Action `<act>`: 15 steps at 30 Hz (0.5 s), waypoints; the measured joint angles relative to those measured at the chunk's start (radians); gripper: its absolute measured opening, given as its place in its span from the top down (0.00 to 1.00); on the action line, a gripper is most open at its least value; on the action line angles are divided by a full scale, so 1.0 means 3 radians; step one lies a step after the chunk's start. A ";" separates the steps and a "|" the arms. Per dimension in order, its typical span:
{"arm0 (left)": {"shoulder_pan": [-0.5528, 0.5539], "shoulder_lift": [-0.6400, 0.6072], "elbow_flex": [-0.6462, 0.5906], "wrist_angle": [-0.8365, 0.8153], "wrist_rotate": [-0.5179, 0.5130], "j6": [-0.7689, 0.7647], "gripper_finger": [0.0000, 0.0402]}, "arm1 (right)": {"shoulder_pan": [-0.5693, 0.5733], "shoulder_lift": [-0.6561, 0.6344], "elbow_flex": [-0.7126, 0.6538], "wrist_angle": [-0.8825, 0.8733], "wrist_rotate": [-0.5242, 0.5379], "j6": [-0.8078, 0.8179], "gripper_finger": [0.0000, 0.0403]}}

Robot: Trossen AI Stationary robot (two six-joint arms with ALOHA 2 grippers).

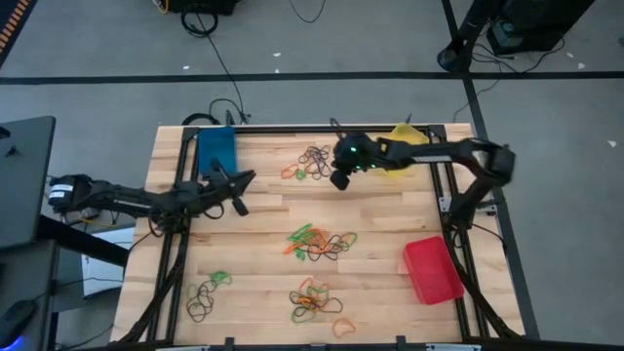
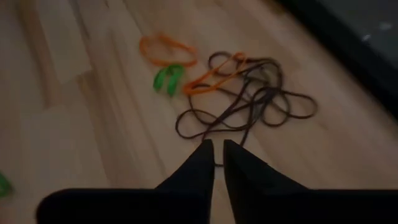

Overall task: Sort rubber bands into baskets
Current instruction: Put the brown rubber band into the yellow bin

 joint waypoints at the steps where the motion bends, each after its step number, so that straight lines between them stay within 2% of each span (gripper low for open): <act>1: 0.0000 0.0038 0.0000 -0.0002 -0.0015 -0.0025 0.85 | -0.0025 0.0104 0.0097 -0.0087 -0.0070 -0.0045 0.83; 9: 0.0050 0.0299 0.0000 0.0014 -0.0326 -0.0032 0.80 | -0.0323 0.0953 0.1259 -0.1150 -0.0167 -0.0285 0.63; 15: 0.0053 0.0418 0.0001 0.0051 -0.0324 -0.0023 0.80 | -0.0422 0.1420 0.1841 -0.1666 -0.0404 -0.0509 0.62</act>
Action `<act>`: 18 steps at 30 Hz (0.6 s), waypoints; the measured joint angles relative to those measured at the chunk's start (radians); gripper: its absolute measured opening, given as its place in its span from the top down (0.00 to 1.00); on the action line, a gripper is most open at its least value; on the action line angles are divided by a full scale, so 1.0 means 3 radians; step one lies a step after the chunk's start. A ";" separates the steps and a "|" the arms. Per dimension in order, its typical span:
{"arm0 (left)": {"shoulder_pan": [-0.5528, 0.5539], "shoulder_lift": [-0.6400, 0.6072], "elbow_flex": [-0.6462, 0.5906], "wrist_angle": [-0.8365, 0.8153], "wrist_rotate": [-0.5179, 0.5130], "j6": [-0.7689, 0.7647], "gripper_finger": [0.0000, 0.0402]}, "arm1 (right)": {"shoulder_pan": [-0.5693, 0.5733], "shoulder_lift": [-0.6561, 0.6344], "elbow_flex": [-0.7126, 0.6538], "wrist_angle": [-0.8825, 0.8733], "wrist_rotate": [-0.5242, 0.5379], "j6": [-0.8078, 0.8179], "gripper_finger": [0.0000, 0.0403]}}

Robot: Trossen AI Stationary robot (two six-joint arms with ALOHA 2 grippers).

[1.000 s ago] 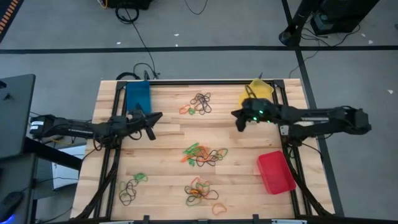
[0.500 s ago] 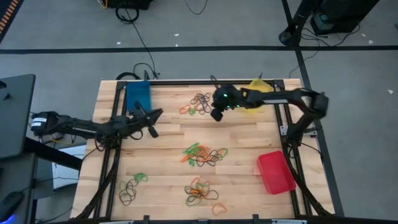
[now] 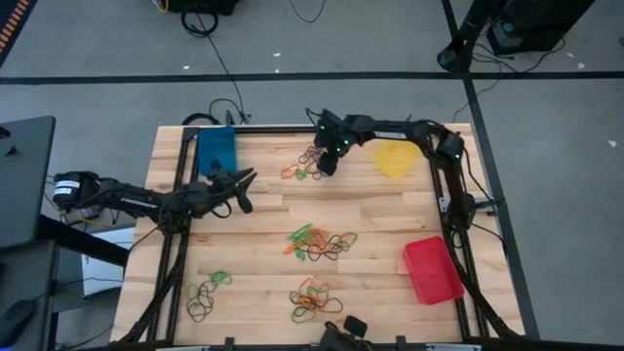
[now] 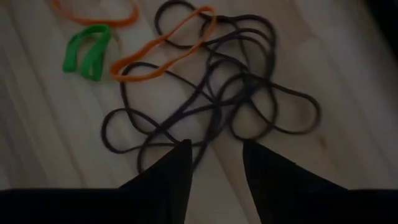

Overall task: Sort rubber bands into baskets
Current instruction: Put the brown rubber band into the yellow bin

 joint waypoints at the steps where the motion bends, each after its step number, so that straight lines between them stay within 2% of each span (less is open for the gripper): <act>1: 0.0000 0.0014 0.0000 0.0004 0.0000 0.0001 0.80 | -0.0007 0.0052 0.0074 -0.0058 -0.0052 -0.0024 0.62; 13: 0.0000 0.0052 0.0000 0.0000 0.0005 -0.0005 0.80 | -0.0023 0.0486 0.0537 -0.0419 -0.0079 -0.0267 0.69; 18: 0.0000 0.0052 0.0001 0.0001 0.0006 -0.0005 0.80 | -0.0025 0.0520 0.0556 -0.0462 -0.0029 -0.0345 0.82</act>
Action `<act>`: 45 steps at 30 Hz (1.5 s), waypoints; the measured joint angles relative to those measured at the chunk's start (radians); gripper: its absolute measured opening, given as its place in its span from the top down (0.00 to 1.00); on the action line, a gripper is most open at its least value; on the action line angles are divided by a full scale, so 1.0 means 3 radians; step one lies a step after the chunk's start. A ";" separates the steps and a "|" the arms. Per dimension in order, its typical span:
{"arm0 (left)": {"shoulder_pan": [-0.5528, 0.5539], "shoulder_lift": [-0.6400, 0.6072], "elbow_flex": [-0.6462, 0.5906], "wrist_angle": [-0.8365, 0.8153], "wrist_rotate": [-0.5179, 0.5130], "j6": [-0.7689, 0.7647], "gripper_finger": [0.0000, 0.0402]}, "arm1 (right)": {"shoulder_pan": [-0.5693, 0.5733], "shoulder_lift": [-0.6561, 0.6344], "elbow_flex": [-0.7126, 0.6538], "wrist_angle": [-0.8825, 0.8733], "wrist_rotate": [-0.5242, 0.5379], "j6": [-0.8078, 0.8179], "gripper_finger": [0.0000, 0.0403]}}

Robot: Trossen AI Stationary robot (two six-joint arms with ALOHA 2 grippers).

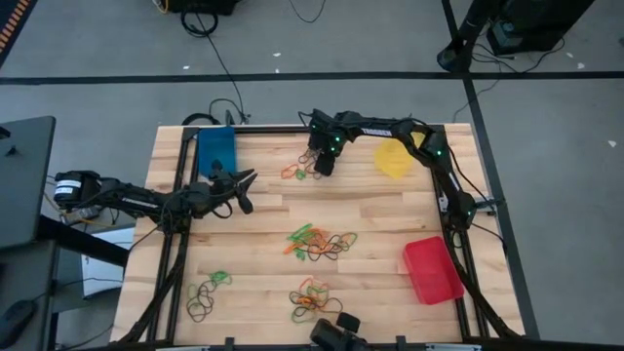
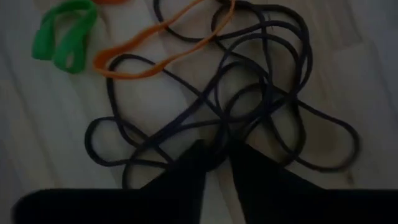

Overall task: Sort rubber bands into baskets
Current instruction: Put the brown rubber band into the yellow bin

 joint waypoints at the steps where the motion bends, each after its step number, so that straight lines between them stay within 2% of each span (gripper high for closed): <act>1: 0.0001 0.0000 0.0000 0.0002 -0.0001 0.0000 0.80 | 0.0001 -0.0022 -0.0003 -0.0010 0.0011 0.0001 0.86; 4: 0.0001 0.0000 0.0000 0.0036 -0.0020 0.0011 0.80 | 0.0003 -0.0118 -0.0026 -0.0148 0.0061 0.0000 0.97; 13: 0.0001 0.0000 0.0001 0.0138 -0.0035 -0.0075 0.80 | 0.0063 -0.0741 -0.0030 -0.0988 0.0388 -0.0041 0.98; 16: 0.0001 0.0000 0.0001 0.0137 -0.0035 -0.0077 0.80 | 0.0091 -0.0969 -0.0024 -0.1252 0.0265 -0.0074 0.98; 20: 0.0001 0.0000 0.0001 0.0095 -0.0035 -0.0089 0.80 | 0.0113 -0.1174 -0.0028 -0.1535 -0.0180 -0.0196 0.98; 25: 0.0001 0.0000 0.0001 0.0010 -0.0035 -0.0114 0.80 | 0.0132 -0.1479 -0.0024 -0.1580 0.0017 -0.0088 0.98; 28: 0.0001 0.0000 0.0001 -0.0020 -0.0036 -0.0152 0.80 | 0.0121 -0.1603 -0.0026 -0.1658 0.0021 -0.0063 0.97; 32: 0.0001 0.0000 0.0001 -0.0022 -0.0036 -0.0154 0.81 | 0.0109 -0.1768 -0.0025 -0.1796 -0.0285 -0.0143 0.97; 35: 0.0001 0.0000 0.0001 -0.0023 -0.0036 -0.0154 0.81 | 0.0128 -0.1835 -0.0106 -0.1743 -0.0516 -0.0162 0.98; 38: 0.0001 0.0000 0.0001 -0.0023 -0.0035 -0.0154 0.81 | 0.0191 -0.1856 -0.0339 -0.1551 -0.0527 -0.0143 0.98; 45: 0.0001 0.0000 0.0001 -0.0028 0.0053 -0.0165 0.81 | 0.0370 -0.1843 -0.1272 -0.0390 -0.0527 -0.0012 0.93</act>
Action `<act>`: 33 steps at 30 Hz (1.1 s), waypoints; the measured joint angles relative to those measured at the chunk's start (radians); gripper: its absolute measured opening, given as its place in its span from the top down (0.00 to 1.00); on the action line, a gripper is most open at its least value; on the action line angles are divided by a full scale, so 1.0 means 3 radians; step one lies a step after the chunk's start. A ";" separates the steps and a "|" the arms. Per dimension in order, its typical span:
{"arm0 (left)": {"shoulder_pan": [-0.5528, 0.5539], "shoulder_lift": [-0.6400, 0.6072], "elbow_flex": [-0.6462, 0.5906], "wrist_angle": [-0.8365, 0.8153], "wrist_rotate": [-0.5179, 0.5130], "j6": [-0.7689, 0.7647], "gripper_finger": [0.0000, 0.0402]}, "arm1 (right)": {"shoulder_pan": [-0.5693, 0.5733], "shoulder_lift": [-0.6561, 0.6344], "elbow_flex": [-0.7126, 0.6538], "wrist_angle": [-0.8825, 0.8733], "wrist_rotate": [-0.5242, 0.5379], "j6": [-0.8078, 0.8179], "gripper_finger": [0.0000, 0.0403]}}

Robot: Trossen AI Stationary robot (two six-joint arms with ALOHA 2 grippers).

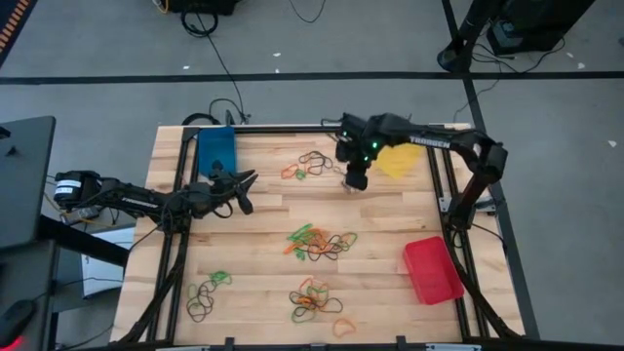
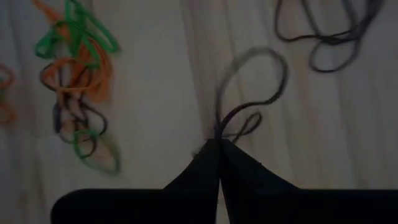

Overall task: Sort rubber bands into baskets
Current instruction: Put the brown rubber band into the yellow bin

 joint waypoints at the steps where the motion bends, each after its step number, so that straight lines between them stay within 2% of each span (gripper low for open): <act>1: 0.0000 0.0000 0.0000 0.0000 0.0000 0.0000 0.81 | 0.0015 0.0000 -0.0109 0.0116 0.0000 0.0014 0.92; 10: 0.0000 0.0000 0.0000 0.0003 0.0000 0.0000 0.81 | 0.0108 0.0000 -0.0920 0.1057 0.0024 0.0166 0.74; 14: 0.0000 0.0000 -0.0001 0.0015 0.0000 0.0006 0.81 | 0.0146 0.0000 -0.1109 0.1318 0.0361 0.0399 0.68; 17: 0.0000 0.0000 -0.0001 0.0036 0.0000 0.0016 0.81 | 0.0204 0.0000 -0.1187 0.1285 0.0641 0.0509 0.67; 21: 0.0000 0.0000 -0.0001 0.0033 0.0000 0.0018 0.81 | 0.0291 0.0000 -0.1272 0.1162 0.0615 0.0464 0.69; 28: 0.0000 0.0000 -0.0001 0.0033 0.0000 0.0022 0.81 | 0.0391 -0.0010 -0.1511 0.1573 0.0828 0.0493 0.70; 33: 0.0000 0.0000 -0.0001 0.0035 0.0000 0.0019 0.81 | 0.0399 -0.0009 -0.1525 0.1623 0.0876 0.0576 0.73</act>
